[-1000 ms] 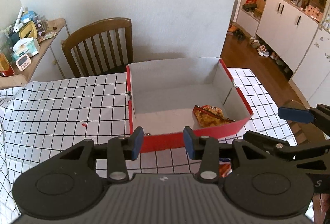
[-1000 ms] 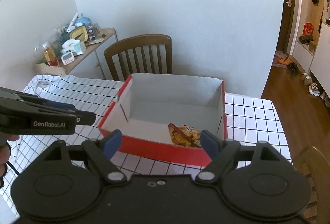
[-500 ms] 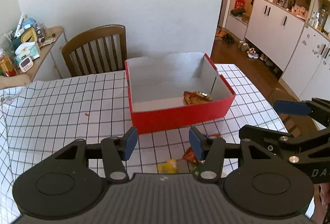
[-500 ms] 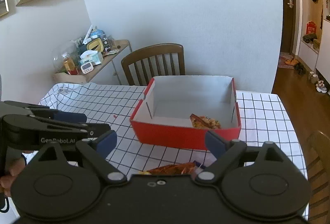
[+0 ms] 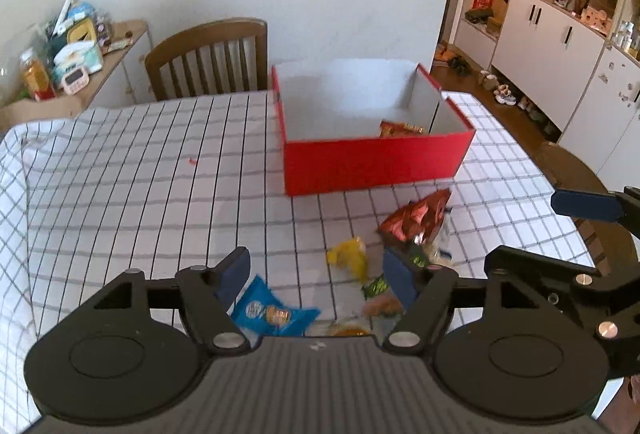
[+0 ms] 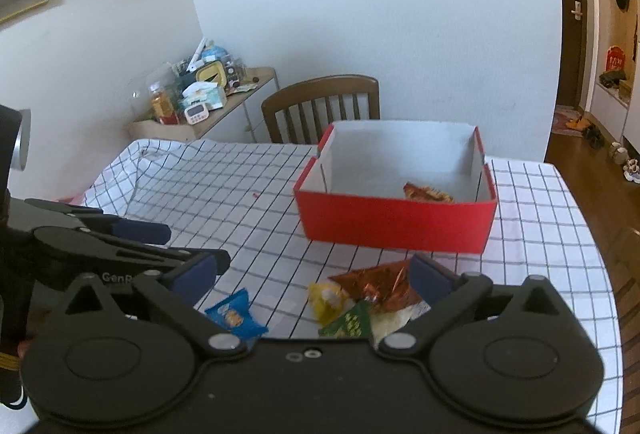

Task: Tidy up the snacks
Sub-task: 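Move both tools back to the snack pile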

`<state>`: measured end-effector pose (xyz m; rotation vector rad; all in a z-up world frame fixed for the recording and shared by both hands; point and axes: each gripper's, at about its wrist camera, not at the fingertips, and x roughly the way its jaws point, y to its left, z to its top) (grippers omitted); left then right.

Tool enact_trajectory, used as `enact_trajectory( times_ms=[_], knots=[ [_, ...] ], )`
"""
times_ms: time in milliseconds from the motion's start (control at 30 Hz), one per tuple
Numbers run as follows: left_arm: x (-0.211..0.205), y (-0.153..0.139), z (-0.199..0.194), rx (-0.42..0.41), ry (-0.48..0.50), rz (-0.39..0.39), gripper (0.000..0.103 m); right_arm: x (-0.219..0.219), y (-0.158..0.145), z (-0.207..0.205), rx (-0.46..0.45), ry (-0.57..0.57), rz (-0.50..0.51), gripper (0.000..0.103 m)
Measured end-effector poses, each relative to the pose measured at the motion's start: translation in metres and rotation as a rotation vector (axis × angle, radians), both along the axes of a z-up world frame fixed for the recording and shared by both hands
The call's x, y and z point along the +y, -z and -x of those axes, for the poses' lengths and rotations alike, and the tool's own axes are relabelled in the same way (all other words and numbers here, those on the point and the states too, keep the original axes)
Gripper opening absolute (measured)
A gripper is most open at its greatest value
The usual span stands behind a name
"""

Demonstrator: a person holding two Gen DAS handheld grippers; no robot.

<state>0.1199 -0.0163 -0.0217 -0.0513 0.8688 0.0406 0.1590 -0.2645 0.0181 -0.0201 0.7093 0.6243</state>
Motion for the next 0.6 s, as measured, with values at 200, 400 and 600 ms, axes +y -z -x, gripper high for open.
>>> enact_trajectory(
  times_ms=[200,400,600],
  knots=[
    [0.022,0.031,0.004,0.09,-0.076,0.06,0.073,-0.004,0.035,0.007,0.051,0.002,0.045,0.103],
    [0.045,0.06,-0.002,0.183,-0.178,0.093,0.073,0.001,0.071,0.011,0.079,-0.025,0.129,0.103],
    [0.061,0.086,-0.019,0.245,-0.258,0.116,0.073,0.002,0.108,0.002,0.144,-0.014,0.19,0.102]
  ],
)
